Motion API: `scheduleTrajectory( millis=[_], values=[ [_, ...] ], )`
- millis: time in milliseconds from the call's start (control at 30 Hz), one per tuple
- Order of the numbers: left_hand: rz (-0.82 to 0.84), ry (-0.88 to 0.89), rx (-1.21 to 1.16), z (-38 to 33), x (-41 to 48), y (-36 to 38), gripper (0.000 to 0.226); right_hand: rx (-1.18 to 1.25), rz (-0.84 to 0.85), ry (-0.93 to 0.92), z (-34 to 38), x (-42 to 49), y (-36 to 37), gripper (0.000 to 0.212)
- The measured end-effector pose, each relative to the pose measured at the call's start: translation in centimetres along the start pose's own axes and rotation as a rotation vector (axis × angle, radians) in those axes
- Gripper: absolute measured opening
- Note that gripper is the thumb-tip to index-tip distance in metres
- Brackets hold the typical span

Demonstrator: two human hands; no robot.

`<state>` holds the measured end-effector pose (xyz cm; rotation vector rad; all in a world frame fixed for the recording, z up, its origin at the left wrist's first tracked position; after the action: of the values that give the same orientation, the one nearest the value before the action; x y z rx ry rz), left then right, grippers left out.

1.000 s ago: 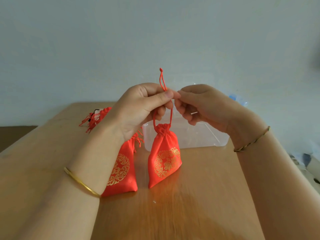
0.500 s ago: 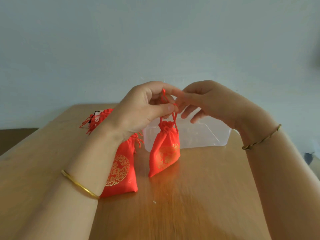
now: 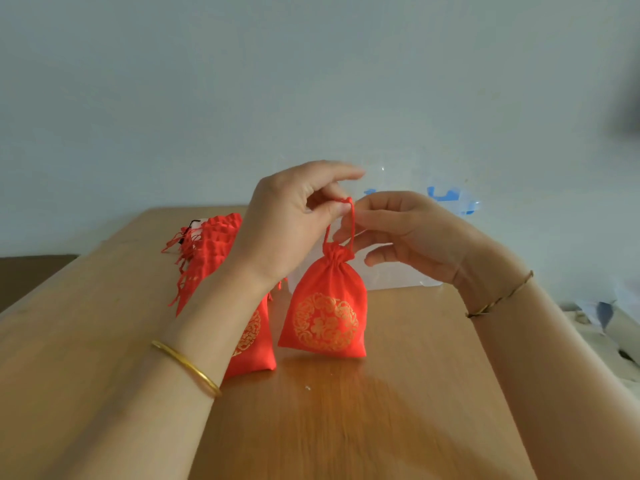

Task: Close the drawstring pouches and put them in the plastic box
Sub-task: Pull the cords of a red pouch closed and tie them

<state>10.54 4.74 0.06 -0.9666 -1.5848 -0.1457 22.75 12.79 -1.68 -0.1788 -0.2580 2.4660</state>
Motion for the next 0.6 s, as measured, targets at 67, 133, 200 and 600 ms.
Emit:
scheduleTrajectory(
  millis=[67, 133, 200, 600],
  values=[
    [0.016, -0.076, 0.010, 0.5, -0.5, -0.1, 0.021, -0.023, -0.136, -0.014, -0.4, -0.5, -0.1, 0.018],
    [0.032, -0.147, -0.007, 1.2, -1.1, -0.4, 0.015, 0.002, -0.230, -0.039, -0.7, -1.1, -0.2, 0.019],
    [0.046, -0.196, -0.018, 1.6, -1.5, -0.7, 0.012, 0.073, -0.292, -0.055, -1.1, -1.5, -0.1, 0.022],
    [-0.117, -0.543, -0.731, 0.7, -1.5, 0.1, 0.036, 0.140, -0.620, 0.171, -4.8, -1.3, -0.3, 0.023]
  ],
)
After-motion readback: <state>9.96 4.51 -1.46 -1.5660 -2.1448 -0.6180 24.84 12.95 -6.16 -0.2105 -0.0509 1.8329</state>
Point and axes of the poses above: each hand's wrist, its own x-axis towards the middle knuckle, its own y-axis out of the palm, z = x × y, the point moved 3 cm from there along x, towards the middle knuckle, and after that the axes turned 13 degrees about y, right-handed, at the moved point
